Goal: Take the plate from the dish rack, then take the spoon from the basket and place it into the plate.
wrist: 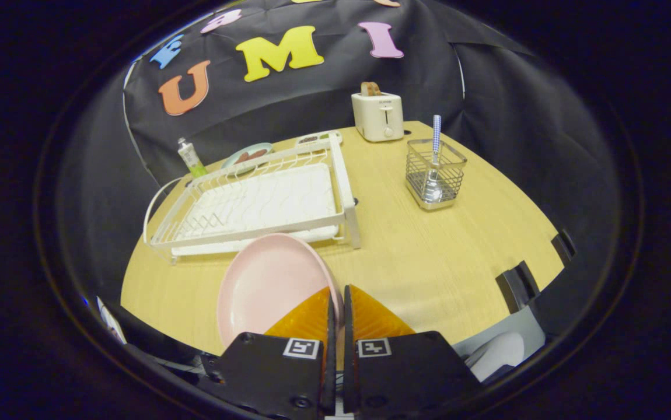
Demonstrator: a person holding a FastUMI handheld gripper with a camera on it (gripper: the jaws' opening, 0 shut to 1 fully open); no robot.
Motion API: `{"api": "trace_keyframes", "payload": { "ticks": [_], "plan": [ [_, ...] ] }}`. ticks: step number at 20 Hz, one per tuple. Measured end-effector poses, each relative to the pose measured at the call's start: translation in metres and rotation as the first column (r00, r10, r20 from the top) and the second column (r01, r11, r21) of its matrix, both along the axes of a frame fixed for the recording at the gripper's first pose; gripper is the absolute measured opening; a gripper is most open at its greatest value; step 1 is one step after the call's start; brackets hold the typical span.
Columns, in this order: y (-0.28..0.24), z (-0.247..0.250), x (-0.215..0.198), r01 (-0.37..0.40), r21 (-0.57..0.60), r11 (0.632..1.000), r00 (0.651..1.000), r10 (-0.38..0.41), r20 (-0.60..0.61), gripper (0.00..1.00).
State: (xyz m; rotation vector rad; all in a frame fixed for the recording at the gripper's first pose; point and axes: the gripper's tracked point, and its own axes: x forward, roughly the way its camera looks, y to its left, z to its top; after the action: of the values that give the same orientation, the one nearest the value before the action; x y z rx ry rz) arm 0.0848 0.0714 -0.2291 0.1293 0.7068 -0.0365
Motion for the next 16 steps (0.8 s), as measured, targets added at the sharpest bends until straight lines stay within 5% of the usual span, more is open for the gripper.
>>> {"api": "trace_keyframes", "payload": {
  "ticks": [11, 16],
  "plan": [
    [-0.025, -0.020, 0.019, 0.000, 0.131, 0.991, 0.999, 0.005, -0.034, 0.09],
    [-0.049, 0.014, 0.029, -0.021, 0.137, 0.990, 0.994, 0.005, 0.110, 0.17]
  ]
}}
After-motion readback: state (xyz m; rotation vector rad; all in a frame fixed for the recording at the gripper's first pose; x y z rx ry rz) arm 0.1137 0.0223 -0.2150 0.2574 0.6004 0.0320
